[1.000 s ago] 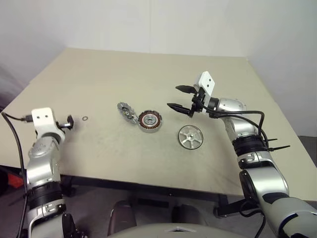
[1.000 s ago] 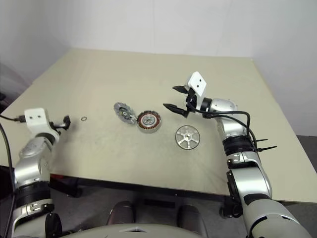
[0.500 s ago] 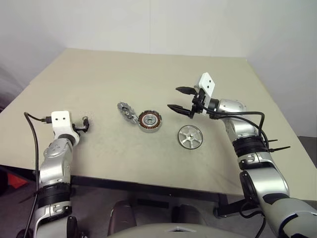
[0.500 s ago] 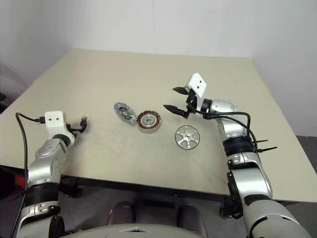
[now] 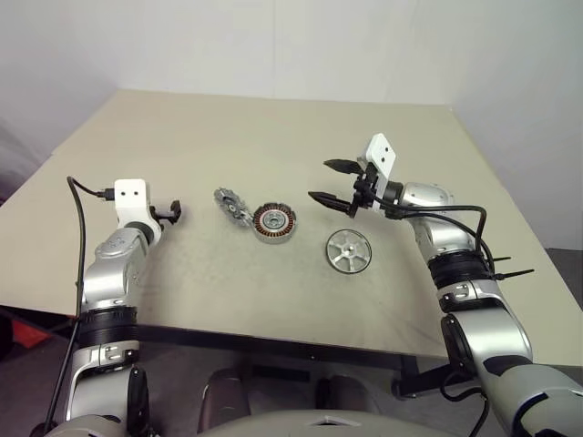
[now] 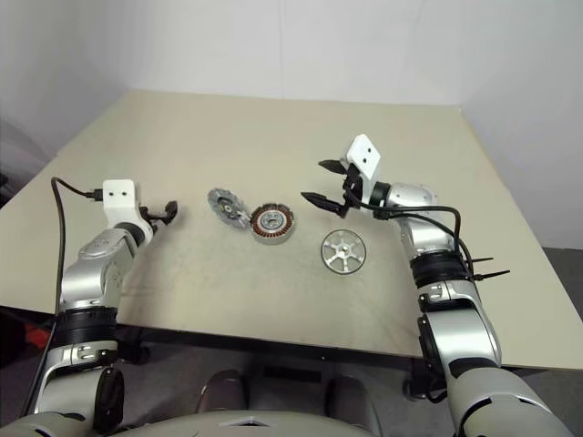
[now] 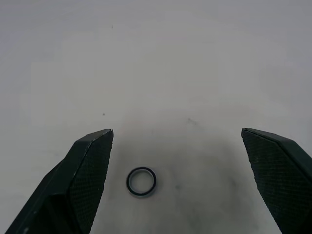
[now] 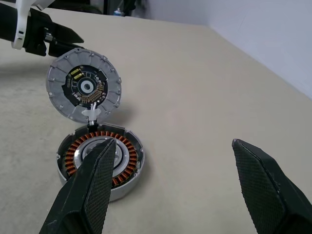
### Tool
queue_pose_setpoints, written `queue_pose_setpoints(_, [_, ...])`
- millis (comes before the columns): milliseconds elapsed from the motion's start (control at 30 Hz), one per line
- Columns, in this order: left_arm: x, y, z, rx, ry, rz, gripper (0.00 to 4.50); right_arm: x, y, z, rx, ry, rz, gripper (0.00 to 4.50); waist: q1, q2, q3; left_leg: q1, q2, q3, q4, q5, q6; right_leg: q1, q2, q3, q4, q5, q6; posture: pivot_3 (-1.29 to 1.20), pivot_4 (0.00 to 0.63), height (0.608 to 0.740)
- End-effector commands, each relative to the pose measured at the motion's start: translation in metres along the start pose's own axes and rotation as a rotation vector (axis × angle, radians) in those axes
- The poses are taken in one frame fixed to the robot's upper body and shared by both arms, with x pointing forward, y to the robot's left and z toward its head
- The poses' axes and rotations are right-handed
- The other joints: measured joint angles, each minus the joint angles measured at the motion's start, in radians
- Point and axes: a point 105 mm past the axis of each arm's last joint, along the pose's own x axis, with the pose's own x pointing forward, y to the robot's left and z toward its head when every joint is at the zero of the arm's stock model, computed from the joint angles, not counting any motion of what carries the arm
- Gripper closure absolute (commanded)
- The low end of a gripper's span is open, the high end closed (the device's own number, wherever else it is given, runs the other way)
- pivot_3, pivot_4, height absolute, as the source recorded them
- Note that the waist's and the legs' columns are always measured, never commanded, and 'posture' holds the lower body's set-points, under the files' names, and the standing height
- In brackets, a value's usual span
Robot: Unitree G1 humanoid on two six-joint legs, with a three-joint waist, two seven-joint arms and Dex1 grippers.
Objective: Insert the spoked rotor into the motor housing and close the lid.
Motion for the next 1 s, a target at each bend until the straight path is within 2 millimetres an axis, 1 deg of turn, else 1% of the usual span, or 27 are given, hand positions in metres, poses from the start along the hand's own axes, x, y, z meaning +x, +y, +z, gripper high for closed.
queue_pose_setpoints(33, [-0.003, 0.008, 0.008, -0.005, -0.032, 0.036, 0.03, -0.003, -0.006, 0.017, -0.046, -0.042, -0.018, 0.18, 0.001, 0.000, 0.000, 0.000, 0.000, 0.000, 0.000, 0.000, 0.000, 0.000, 0.000, 0.000, 0.000, 0.000, 0.000, 0.00, 0.000, 0.740])
queue_pose_setpoints(133, [-0.005, 0.016, 0.003, -0.022, -0.022, 0.070, 0.03, -0.003, -0.006, 0.016, -0.045, -0.041, -0.018, 0.18, 0.000, 0.000, 0.000, 0.000, 0.000, 0.000, 0.000, 0.000, 0.000, 0.000, 0.000, 0.000, 0.000, 0.000, 0.000, 0.00, 0.000, 0.740])
queue_pose_setpoints(233, [-0.006, 0.019, -0.002, -0.045, 0.005, 0.087, 0.03, -0.002, -0.006, 0.017, -0.045, -0.043, -0.015, 0.18, 0.001, 0.000, 0.000, 0.000, 0.000, 0.000, 0.000, 0.000, 0.000, 0.000, 0.000, 0.000, 0.000, 0.000, 0.000, 0.00, 0.000, 0.740])
queue_pose_setpoints(300, [-0.006, 0.017, -0.002, -0.084, 0.024, 0.093, 0.03, -0.001, -0.006, 0.018, -0.045, -0.046, -0.013, 0.18, 0.001, 0.000, 0.000, 0.000, 0.000, 0.000, 0.000, 0.000, 0.000, 0.000, 0.000, 0.000, 0.000, 0.000, 0.000, 0.00, 0.000, 0.740])
queue_pose_setpoints(433, [-0.005, 0.004, 0.009, -0.101, 0.035, 0.063, 0.03, -0.001, -0.005, 0.018, -0.044, -0.047, -0.010, 0.18, 0.004, 0.000, 0.000, 0.000, 0.000, 0.000, 0.000, 0.000, 0.000, 0.000, 0.000, 0.000, 0.000, 0.000, 0.000, 0.00, 0.000, 0.740])
queue_pose_setpoints(600, [-0.002, 0.003, 0.013, -0.085, 0.060, 0.074, 0.03, 0.000, -0.005, 0.018, -0.045, -0.049, -0.012, 0.18, 0.002, 0.000, 0.000, 0.000, 0.000, 0.000, 0.000, 0.000, 0.000, 0.000, 0.000, 0.000, 0.000, 0.000, 0.000, 0.00, 0.000, 0.740])
queue_pose_setpoints(700, [-0.001, 0.008, 0.008, -0.064, 0.095, 0.104, 0.03, -0.001, -0.005, 0.018, -0.046, -0.050, -0.017, 0.18, 0.001, 0.000, 0.000, 0.000, 0.000, 0.000, 0.000, 0.000, 0.000, 0.000, 0.000, 0.000, 0.000, 0.000, 0.000, 0.00, 0.000, 0.740])
queue_pose_setpoints(800, [-0.002, 0.018, -0.001, -0.041, 0.129, 0.141, 0.03, -0.002, -0.007, 0.019, -0.047, -0.050, -0.022, 0.18, 0.000, 0.000, 0.000, 0.000, 0.000, 0.000, 0.000, 0.000, 0.000, 0.000, 0.000, 0.000, 0.000, 0.000, 0.000, 0.00, 0.000, 0.740])
queue_pose_setpoints(1000, [-0.004, 0.028, -0.014, -0.049, 0.165, 0.181, 0.03, -0.001, -0.007, 0.020, -0.048, -0.054, -0.025, 0.18, 0.002, 0.000, 0.000, 0.000, 0.000, 0.000, 0.001, 0.000, 0.000, 0.000, 0.000, 0.000, 0.000, 0.000, 0.000, 0.00, 0.000, 0.740])
